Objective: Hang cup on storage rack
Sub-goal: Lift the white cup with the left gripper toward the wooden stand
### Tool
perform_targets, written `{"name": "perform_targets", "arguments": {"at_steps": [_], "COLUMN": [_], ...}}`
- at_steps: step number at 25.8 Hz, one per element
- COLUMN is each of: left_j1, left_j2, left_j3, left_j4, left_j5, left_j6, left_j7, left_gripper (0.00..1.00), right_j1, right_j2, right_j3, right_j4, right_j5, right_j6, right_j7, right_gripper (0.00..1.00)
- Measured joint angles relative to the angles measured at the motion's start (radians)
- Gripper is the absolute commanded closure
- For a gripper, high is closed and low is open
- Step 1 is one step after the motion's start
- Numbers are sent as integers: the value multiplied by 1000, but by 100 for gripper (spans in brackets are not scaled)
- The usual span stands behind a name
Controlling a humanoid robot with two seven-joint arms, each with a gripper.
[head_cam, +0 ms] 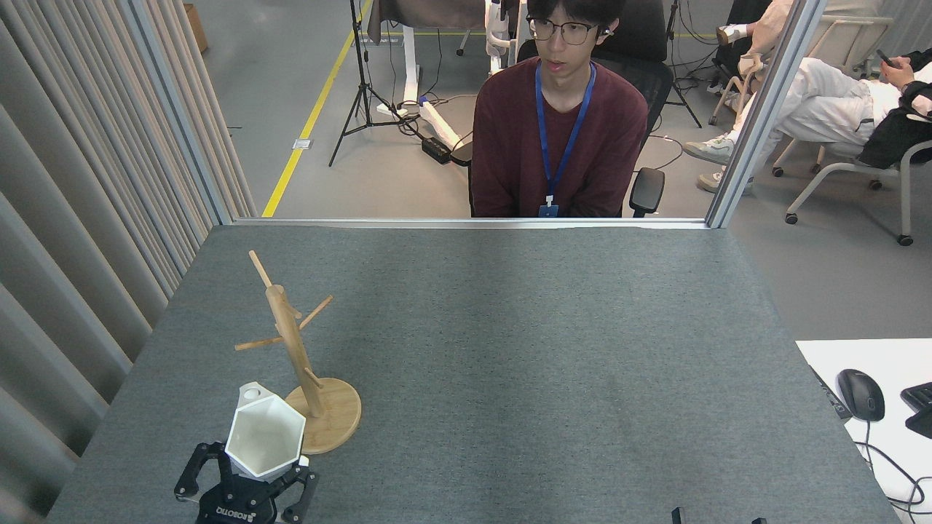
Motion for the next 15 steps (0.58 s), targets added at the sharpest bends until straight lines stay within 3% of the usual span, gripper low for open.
{"name": "perform_targets", "arguments": {"at_steps": [8,15], "left_j1": [-161,-207], "left_j2": [-14,-19], "left_j3": [140,173], "left_j4": [138,164], "left_j5": [-123,-152], "left_j6": [36,39], "left_j7": [-12,-13], "left_gripper": [55,55], "right_j1": [-1,-4], "right_j2": [1,0], "right_j3": [0,0], "right_j4": [0,1], "right_j5": [0,0], "right_j6": [0,0], "right_j7": [10,10], "right_gripper": [1,1]}}
